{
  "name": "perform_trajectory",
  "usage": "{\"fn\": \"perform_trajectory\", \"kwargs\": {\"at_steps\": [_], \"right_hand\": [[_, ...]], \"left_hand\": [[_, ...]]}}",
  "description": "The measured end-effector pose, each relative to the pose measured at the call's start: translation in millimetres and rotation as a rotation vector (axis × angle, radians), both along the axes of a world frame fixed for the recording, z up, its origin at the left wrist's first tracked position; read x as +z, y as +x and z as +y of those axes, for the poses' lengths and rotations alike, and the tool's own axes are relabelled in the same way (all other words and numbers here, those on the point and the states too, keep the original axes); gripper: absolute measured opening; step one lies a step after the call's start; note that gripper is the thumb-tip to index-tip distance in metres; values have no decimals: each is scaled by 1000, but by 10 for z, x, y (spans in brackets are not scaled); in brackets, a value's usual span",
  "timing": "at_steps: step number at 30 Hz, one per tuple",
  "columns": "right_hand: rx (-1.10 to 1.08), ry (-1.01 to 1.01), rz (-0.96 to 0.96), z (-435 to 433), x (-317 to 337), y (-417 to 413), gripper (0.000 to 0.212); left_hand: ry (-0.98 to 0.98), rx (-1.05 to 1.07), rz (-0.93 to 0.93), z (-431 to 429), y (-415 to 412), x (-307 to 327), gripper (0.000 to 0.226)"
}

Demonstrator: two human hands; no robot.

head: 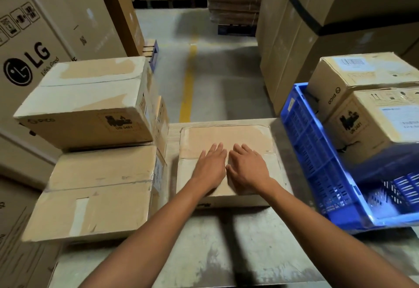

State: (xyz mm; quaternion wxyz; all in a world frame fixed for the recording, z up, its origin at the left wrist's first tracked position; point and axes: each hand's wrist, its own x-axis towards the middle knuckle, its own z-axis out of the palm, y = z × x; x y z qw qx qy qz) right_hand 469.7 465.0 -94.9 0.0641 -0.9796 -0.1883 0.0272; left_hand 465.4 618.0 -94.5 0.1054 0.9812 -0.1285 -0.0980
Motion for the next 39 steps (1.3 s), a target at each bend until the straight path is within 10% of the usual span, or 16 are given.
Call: {"fn": "perform_trajectory", "kwargs": {"at_steps": [8, 17, 39], "right_hand": [[-29, -21, 129, -4, -200, -243, 66], [-3, 255, -180, -130, -225, -598, 12], [-183, 72, 10, -693, -196, -716, 60]], "left_hand": [[-40, -6, -6, -22, -273, -128, 53], [-249, 47, -170, -51, -685, 34, 27], [29, -155, -54, -798, -523, -134, 60]]}}
